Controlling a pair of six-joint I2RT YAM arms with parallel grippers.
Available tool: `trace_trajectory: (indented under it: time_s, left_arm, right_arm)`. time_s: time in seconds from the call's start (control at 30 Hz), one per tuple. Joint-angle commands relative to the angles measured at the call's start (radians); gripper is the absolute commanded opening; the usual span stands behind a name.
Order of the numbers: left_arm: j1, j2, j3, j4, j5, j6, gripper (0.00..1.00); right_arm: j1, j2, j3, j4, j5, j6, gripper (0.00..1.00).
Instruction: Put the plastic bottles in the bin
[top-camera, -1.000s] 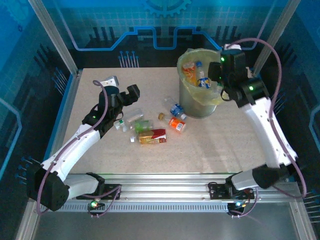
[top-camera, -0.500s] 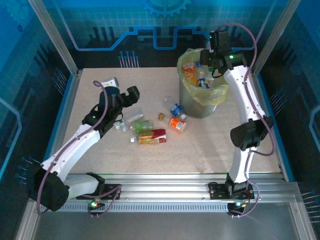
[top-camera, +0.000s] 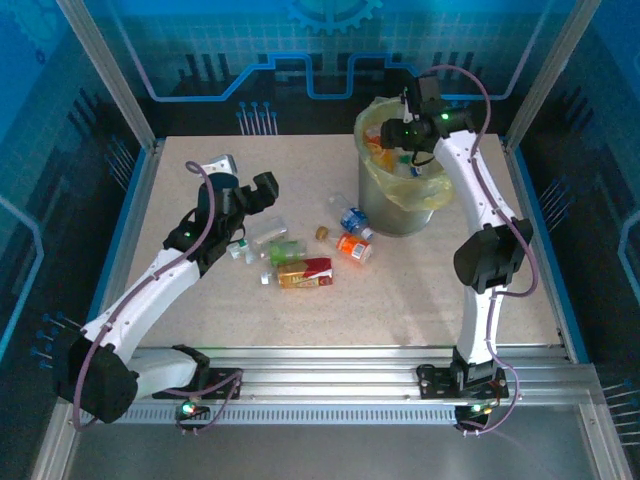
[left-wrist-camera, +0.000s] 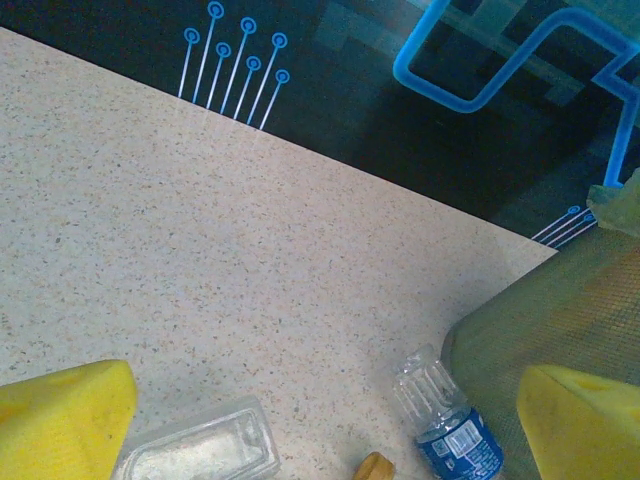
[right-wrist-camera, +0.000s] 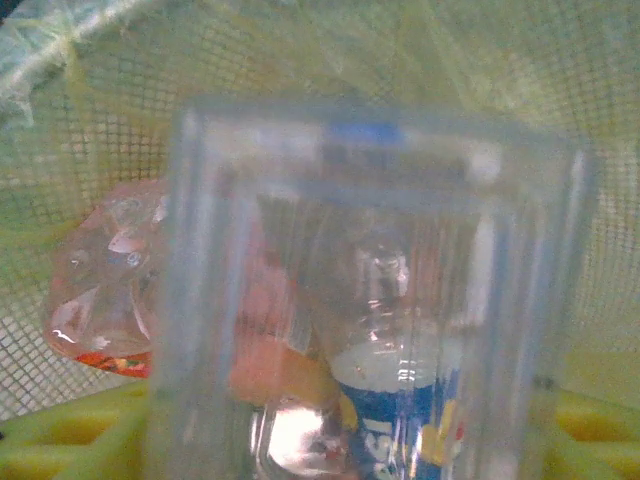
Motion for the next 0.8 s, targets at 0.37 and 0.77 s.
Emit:
trace_trajectory:
  time_s: [0.37, 0.77]
  left_arm:
    - [0.009, -0.028, 0.008, -0.017, -0.006, 0.01, 0.99]
    - [0.01, -0.044, -0.005, -0.035, -0.021, 0.011, 0.99]
  right_arm:
    - [0.002, -0.084, -0.013, -0.001, -0.083, -0.007, 0.81]
    - [0.037, -0.197, -0.066, -0.001, -0.114, -0.023, 0.81]
